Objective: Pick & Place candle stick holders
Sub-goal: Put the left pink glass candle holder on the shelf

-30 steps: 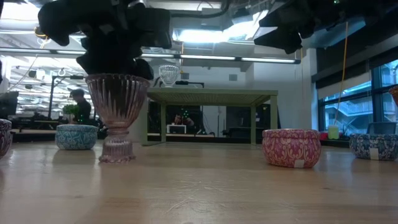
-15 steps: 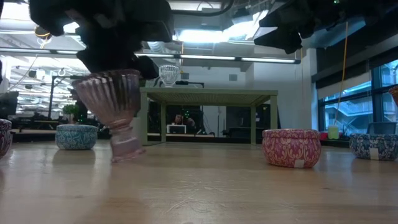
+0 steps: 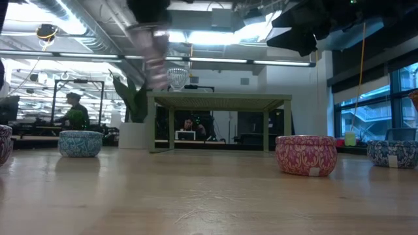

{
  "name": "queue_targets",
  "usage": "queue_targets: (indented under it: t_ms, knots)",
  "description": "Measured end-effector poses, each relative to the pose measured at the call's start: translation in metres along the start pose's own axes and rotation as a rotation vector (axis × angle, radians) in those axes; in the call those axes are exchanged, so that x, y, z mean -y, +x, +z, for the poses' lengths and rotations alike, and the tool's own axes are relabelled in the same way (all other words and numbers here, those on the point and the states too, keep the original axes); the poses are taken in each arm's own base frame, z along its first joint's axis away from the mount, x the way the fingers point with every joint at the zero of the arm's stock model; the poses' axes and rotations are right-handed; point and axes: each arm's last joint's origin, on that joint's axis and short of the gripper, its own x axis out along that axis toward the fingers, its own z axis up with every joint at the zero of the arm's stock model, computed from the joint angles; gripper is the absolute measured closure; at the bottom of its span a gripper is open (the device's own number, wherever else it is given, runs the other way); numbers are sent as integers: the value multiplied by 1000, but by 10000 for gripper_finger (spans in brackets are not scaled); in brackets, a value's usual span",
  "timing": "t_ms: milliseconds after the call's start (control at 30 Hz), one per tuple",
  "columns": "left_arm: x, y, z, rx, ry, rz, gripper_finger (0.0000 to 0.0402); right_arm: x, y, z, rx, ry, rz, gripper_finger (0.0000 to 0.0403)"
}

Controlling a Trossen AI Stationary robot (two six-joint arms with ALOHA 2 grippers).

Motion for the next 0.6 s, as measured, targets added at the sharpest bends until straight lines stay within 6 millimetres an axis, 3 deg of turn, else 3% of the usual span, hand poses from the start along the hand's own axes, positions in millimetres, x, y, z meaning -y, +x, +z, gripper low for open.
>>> queue_targets:
  t_ms: [100,233,433,600]
  knots:
    - [-28,-20,11,33,-171,15,369,0,0,0,0,0,0,66]
    - [-66,-32,14,17,-420,33,368,0,0,0,0,0,0,66]
    - [-116,-28,6,-51,-615,86,368,0,0,0,0,0,0,66]
    - [-147,-27,3,-38,-729,106,368,0,0,0,-1,-1,0,66]
